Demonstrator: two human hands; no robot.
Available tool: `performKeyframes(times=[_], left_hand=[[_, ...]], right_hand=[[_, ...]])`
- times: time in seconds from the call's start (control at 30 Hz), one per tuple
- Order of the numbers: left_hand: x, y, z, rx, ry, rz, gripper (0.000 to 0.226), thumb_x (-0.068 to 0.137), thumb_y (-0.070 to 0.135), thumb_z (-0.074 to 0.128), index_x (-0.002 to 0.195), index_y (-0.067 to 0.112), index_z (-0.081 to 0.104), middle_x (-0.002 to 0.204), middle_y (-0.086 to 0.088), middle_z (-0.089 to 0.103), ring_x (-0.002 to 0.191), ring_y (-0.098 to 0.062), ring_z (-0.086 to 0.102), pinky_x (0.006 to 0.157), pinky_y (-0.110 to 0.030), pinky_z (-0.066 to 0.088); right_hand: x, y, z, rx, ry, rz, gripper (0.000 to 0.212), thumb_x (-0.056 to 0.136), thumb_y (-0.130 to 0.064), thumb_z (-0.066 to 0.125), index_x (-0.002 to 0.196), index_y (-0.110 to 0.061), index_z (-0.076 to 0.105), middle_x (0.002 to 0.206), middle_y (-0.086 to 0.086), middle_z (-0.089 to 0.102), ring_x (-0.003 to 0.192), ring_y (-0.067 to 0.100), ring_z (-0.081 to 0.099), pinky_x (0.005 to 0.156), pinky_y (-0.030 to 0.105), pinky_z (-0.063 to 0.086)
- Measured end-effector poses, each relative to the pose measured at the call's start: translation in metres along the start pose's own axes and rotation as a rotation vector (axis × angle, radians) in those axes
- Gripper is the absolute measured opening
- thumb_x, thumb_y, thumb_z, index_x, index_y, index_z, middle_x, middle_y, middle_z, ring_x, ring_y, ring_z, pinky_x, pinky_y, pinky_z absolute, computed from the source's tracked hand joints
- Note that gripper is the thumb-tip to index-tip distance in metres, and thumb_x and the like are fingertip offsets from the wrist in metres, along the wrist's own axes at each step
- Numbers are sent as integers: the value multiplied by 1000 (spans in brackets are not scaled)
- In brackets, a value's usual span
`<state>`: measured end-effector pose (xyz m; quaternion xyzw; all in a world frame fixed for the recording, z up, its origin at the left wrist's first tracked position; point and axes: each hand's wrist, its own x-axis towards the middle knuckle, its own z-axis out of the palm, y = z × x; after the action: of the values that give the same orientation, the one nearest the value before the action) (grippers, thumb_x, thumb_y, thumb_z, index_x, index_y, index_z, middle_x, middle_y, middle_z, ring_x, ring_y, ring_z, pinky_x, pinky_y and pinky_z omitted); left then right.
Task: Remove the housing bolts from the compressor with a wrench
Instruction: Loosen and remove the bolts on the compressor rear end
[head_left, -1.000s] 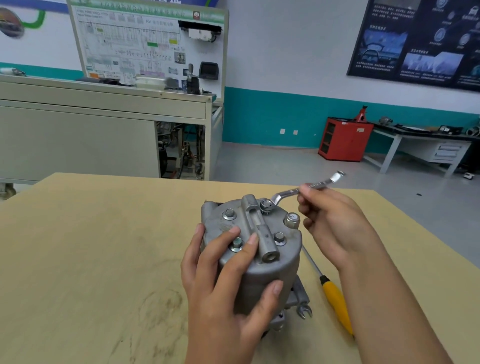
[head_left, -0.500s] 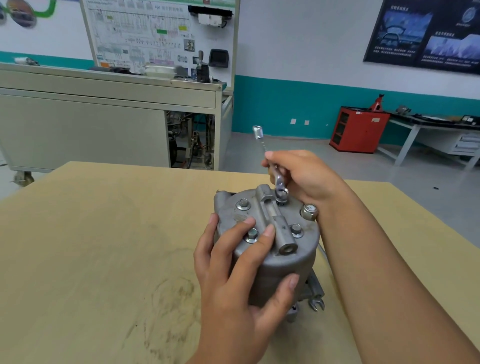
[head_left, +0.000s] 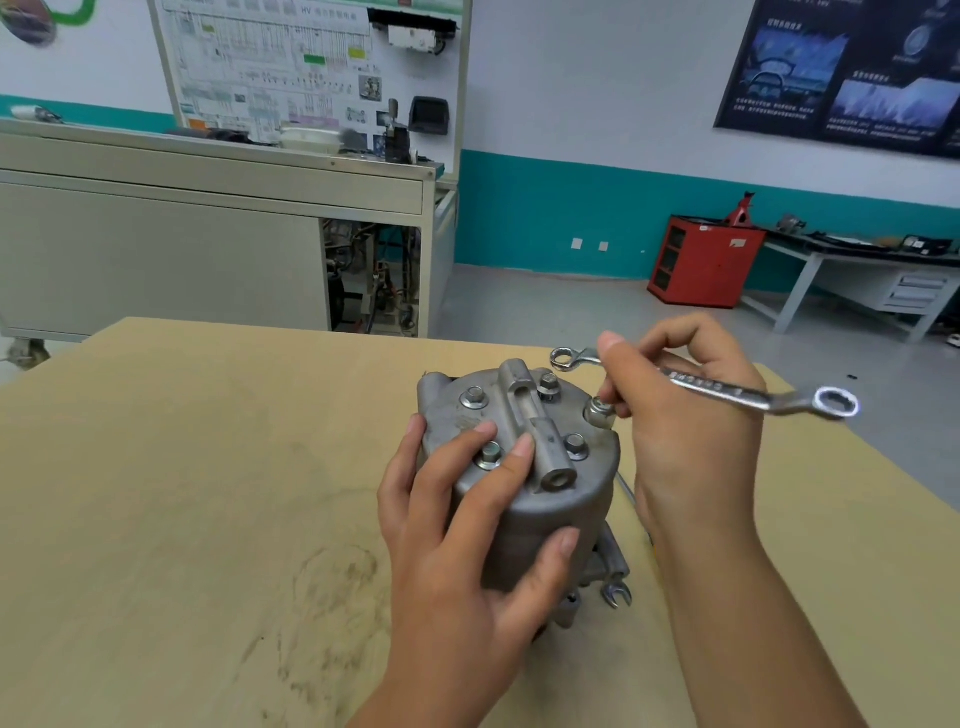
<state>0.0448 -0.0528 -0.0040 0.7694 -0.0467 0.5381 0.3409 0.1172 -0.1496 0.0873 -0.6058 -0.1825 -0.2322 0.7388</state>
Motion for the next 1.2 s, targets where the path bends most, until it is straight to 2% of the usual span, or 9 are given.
performKeyframes(times=[0.27, 0.47, 0.63, 0.7, 0.77, 0.87, 1.0, 1.07, 1.2], left_hand=[[0, 0, -1, -4, -10, -13, 43, 89, 57, 48, 126, 35, 49, 135, 10, 44, 141, -29, 25, 116, -28, 17], [0, 0, -1, -2, -5, -8, 43, 89, 56, 48, 125, 34, 50, 134, 9, 45, 141, -30, 25, 116, -32, 19], [1, 0, 0, -4, 5, -1, 43, 85, 52, 55, 124, 33, 51, 133, 9, 45, 140, -30, 26, 115, -31, 21], [2, 0, -1, -6, 5, -1, 42, 88, 55, 51, 123, 32, 52, 133, 10, 45, 139, -31, 27, 115, -30, 21], [2, 0, -1, -6, 3, -4, 42, 89, 57, 48, 122, 32, 52, 133, 10, 45, 139, -31, 27, 114, -30, 21], [2, -1, 0, -13, 10, -2, 42, 89, 59, 48, 121, 32, 53, 133, 11, 45, 138, -30, 27, 114, -29, 22], [2, -2, 2, -4, 27, 21, 42, 86, 56, 52, 120, 31, 54, 132, 9, 46, 137, -32, 29, 114, -31, 23], [3, -4, 2, 9, 35, 42, 45, 80, 51, 59, 119, 30, 54, 130, 8, 47, 135, -33, 31, 114, -32, 23], [5, -6, 2, 14, 42, 59, 47, 75, 48, 61, 118, 30, 55, 128, 6, 49, 133, -34, 33, 114, -31, 22]], right_hand=[[-14, 5, 3, -135, 18, -125, 34, 82, -13, 73, 58, -15, 48, 47, 0, 52, 43, 3, 45, 47, 13, 37], [-24, 10, -1, -259, 13, -217, 31, 78, -25, 68, 57, -19, 46, 53, -10, 50, 49, 2, 43, 49, 9, 33], [-15, 12, -7, -83, -14, 10, 31, 74, -17, 75, 54, -18, 52, 50, 0, 54, 50, 5, 50, 51, 15, 42], [0, 11, -14, 37, -104, 210, 33, 68, -13, 77, 49, -19, 51, 43, -5, 47, 46, 5, 44, 51, 16, 38], [16, 13, -21, 130, -250, 410, 27, 59, -24, 74, 47, -20, 50, 44, -7, 40, 49, 10, 34, 56, 23, 28], [38, 21, -20, 199, -333, 571, 20, 60, -24, 69, 60, -17, 51, 47, -6, 43, 50, 9, 36, 56, 23, 26], [56, 30, 4, 36, -345, 564, 19, 67, -24, 73, 54, -18, 60, 49, -8, 49, 48, 5, 39, 49, 18, 27], [65, 33, 16, -97, -446, 542, 31, 78, -20, 71, 50, -18, 59, 48, -9, 45, 47, 6, 33, 51, 22, 24], [80, 21, 34, -395, -726, 433, 15, 83, -20, 67, 71, -12, 71, 41, -12, 41, 40, 3, 32, 44, 15, 28]])
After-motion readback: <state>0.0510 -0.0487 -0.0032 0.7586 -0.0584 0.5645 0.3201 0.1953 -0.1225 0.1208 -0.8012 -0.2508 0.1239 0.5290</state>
